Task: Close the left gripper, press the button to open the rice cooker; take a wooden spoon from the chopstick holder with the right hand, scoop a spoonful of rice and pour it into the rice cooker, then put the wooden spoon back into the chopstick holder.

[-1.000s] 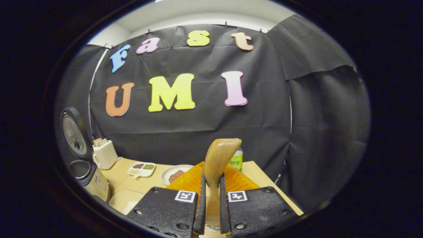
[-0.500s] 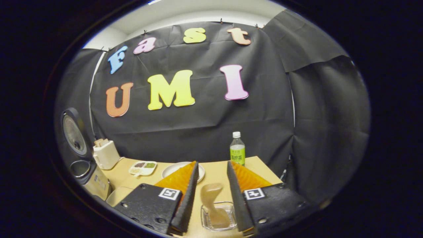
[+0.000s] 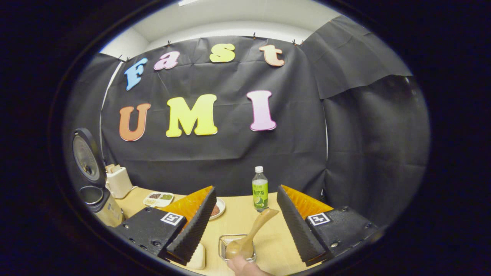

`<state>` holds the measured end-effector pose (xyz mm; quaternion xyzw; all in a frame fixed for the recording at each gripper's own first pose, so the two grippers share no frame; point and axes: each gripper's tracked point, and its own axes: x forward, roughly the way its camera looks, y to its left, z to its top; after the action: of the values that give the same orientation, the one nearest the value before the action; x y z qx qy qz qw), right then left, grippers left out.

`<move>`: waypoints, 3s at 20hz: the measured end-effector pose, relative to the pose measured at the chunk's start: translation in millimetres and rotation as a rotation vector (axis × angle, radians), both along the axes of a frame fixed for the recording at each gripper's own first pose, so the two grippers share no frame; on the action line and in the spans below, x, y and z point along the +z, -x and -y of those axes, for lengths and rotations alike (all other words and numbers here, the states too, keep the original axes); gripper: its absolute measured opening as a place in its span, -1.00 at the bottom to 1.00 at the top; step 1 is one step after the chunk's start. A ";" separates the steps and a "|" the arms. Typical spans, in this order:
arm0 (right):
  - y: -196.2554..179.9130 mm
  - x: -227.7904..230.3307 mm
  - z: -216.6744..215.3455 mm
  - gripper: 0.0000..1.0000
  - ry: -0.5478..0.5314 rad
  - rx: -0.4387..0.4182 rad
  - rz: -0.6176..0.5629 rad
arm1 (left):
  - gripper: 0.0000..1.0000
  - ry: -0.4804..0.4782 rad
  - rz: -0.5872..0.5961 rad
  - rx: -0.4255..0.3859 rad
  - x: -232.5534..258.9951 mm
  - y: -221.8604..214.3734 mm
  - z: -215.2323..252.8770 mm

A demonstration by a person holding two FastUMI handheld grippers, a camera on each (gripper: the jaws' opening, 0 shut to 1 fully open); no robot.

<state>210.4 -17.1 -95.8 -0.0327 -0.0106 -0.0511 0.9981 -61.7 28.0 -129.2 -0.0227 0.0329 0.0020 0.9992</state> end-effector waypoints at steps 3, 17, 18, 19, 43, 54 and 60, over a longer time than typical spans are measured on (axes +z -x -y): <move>42.0 20.1 -2.4 1.00 0.004 0.016 0.022 | 0.89 0.000 -0.019 0.036 11.7 -11.9 -12.6; 180.8 50.6 -15.9 1.00 0.062 0.072 0.054 | 0.88 0.019 0.068 0.063 147.2 -97.2 -29.3; 186.2 46.6 -7.9 1.00 0.057 0.057 0.048 | 0.88 0.006 0.077 0.052 153.7 -108.3 -27.2; 194.1 38.8 -4.3 1.00 0.051 0.049 0.041 | 0.88 -0.002 0.098 0.045 163.1 -121.6 -29.6; 213.3 29.1 41.4 1.00 -0.021 0.097 0.069 | 0.67 -0.059 0.073 0.187 164.8 -360.7 -99.4; 184.6 -0.8 26.4 0.93 -0.017 0.106 -0.008 | 0.94 -0.022 0.036 0.169 141.9 -323.2 -82.7; 186.0 -8.9 21.2 0.98 -0.005 0.121 -0.024 | 0.93 -0.027 0.031 0.192 123.4 -293.2 -72.0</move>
<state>24.4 -38.2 -104.7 -0.0300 -0.0004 0.0099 0.9995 231.5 100.0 -5.7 -0.0124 0.0150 0.0977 0.9950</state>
